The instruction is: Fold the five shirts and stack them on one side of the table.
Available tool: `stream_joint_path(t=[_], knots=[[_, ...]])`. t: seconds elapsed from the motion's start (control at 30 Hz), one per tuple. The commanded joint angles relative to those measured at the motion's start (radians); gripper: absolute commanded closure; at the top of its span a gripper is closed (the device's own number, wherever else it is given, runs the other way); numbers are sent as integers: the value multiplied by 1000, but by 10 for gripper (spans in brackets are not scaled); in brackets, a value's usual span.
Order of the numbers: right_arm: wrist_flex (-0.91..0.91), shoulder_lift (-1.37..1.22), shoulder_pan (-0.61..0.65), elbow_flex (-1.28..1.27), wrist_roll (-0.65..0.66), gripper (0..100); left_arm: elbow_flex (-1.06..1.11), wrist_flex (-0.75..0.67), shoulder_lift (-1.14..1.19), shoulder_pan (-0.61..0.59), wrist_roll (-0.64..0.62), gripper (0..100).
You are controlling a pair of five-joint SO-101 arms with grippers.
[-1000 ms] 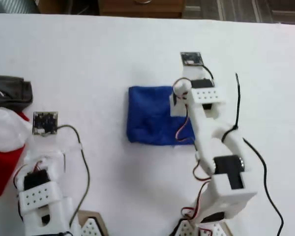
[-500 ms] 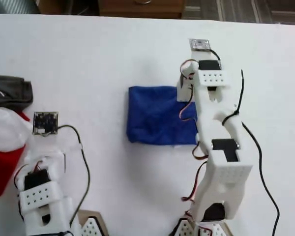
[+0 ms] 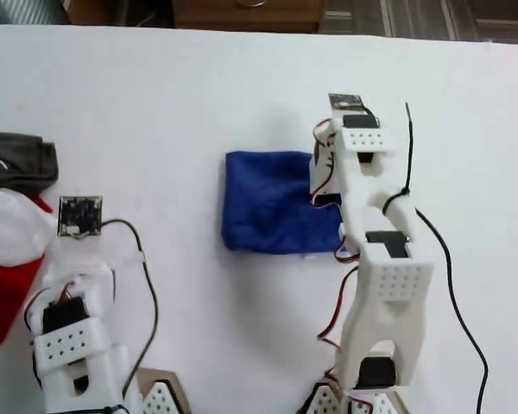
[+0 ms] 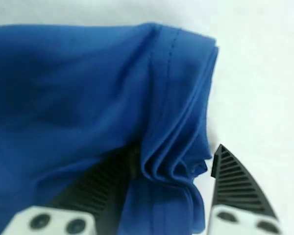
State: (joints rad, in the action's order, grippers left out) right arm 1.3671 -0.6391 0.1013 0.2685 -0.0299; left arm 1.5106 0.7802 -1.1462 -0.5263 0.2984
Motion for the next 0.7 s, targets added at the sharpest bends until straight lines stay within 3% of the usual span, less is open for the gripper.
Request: stream_joint_path(t=[0.0,0.13,0.23,0.47,0.67], knots=[[7,-61,8,18,0,760,-2,-17,-11,9,-5,973],[85,-114,15,97,2,789,-2,-17,-11,9,-5,973],[153,-160,15,176,75,988,-2,-17,-11,9,-5,973],[220,-186,-58,342,176,978,-2,-17,-11,9,-5,973],[222,-188,-202,559,390,978,-2,-17,-11,9,-5,973]])
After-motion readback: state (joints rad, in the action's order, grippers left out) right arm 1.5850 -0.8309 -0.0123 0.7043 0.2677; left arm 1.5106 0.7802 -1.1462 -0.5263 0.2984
